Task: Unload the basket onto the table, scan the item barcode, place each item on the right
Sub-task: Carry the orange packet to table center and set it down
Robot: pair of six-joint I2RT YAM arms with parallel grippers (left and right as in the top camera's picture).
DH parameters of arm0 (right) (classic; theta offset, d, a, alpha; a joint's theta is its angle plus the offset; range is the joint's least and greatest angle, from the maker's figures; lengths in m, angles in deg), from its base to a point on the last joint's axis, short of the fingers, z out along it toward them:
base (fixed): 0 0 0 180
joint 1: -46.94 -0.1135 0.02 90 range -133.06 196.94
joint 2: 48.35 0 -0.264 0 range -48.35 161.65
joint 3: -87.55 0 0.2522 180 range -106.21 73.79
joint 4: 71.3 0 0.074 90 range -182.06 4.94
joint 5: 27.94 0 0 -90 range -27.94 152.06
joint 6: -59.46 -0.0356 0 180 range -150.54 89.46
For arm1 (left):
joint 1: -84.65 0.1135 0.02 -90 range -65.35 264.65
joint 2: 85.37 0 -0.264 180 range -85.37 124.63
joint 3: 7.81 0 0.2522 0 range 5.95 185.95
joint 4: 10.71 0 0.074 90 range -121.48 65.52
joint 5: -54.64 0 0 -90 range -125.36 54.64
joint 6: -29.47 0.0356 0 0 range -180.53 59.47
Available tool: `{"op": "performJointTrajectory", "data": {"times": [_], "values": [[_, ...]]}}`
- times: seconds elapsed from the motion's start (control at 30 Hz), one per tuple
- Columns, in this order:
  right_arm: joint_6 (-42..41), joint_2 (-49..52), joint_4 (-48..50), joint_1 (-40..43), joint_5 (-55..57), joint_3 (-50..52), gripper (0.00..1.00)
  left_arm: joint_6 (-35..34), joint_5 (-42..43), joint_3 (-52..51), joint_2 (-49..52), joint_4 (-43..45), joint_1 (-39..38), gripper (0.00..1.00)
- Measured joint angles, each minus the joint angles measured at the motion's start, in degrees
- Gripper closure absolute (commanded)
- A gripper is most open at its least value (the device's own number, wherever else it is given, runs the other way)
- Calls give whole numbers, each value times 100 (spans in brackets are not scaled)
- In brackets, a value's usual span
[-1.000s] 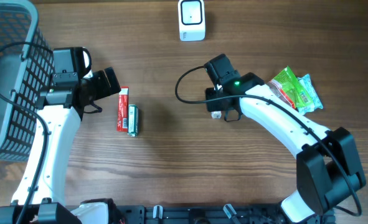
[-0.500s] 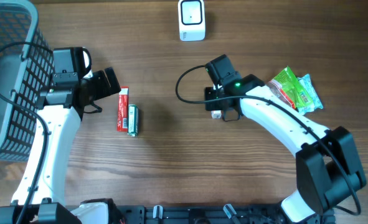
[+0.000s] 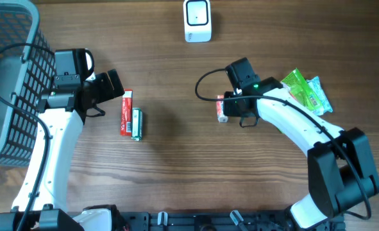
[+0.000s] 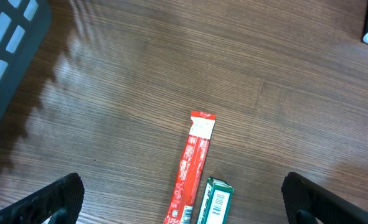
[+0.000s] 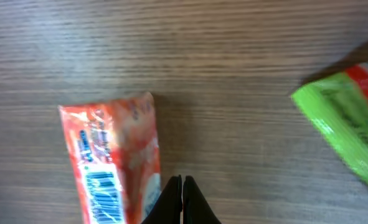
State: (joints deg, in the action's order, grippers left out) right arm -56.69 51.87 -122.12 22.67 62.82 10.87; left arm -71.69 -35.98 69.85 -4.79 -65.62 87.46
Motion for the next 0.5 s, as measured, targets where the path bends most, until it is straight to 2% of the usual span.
{"op": "performJointTrajectory", "data": {"times": [0.2,0.23,0.4,0.5], "values": [[415,0,420,0,-1392,61,96,0,0,0,-2,0,0,0],[533,0,479,-2,-1657,63,92,0,0,0,-2,0,0,0],[826,0,612,-4,-2247,63,55,0,0,0,-2,0,0,0],[901,0,826,-4,-2323,63,37,0,0,0,-2,0,0,0]]}}
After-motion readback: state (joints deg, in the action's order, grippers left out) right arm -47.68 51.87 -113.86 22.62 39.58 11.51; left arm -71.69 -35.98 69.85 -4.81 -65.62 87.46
